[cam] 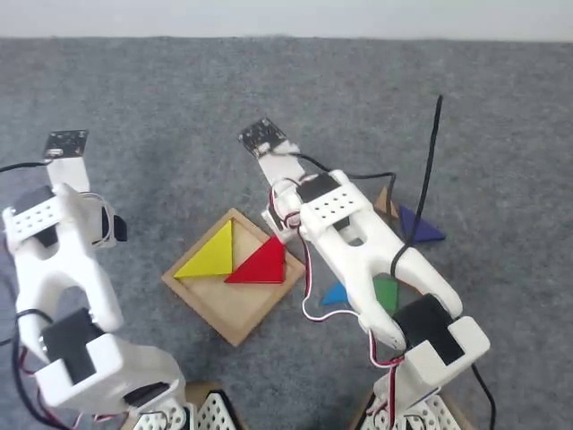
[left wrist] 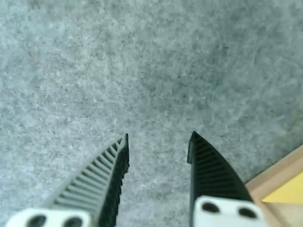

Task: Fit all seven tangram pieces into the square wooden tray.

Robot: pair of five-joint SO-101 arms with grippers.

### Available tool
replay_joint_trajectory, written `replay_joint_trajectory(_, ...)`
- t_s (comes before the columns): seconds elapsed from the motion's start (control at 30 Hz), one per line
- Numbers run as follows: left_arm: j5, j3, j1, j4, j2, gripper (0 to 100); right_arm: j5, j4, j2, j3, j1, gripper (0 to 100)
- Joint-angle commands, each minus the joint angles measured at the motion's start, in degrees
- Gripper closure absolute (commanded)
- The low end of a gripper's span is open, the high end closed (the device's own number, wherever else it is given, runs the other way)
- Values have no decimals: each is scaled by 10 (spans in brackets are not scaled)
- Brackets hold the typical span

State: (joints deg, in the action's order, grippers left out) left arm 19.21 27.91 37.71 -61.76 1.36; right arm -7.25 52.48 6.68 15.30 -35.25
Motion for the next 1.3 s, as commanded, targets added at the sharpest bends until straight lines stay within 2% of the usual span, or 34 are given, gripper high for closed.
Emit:
replay_joint_trajectory(0.0, 4, -7, -4, 11, -22, 800, -7, -7, 19, -73, -25, 943)
replay_joint_trajectory(0.17, 4, -7, -1, 11, -22, 800, -10, -3, 92, -89, -77, 914)
replay_joint_trajectory(0.33, 7, -7, 0, 11, -23, 799, -10, 46, 97, -88, -67, 929)
replay_joint_trajectory(0.43, 5, -7, -2, 11, -23, 799, -9, 77, 80, -74, -47, 929)
replay_joint_trajectory(0.63, 4, -7, -1, 11, -23, 799, -9, 73, -14, 22, -21, 929)
replay_joint_trajectory(0.77, 4, -7, -4, 11, -23, 799, -10, 43, -81, 105, -31, 929)
replay_joint_trajectory(0.9, 6, -10, -21, 4, -23, 799, -10, 12, -86, 149, -61, 927)
replay_joint_trajectory(0.97, 10, -22, -45, -36, -35, 800, -10, 13, -81, 148, -72, 928)
replay_joint_trajectory(1.03, 35, -32, -73, -84, -75, 800, -10, 11, -80, 148, -73, 928)
replay_joint_trajectory(1.13, 105, -10, -111, -135, -206, 799, -10, 11, -75, 149, -68, 929)
replay_joint_trajectory(1.27, 260, 87, -159, -220, -402, 798, -11, 12, -74, 150, -64, 929)
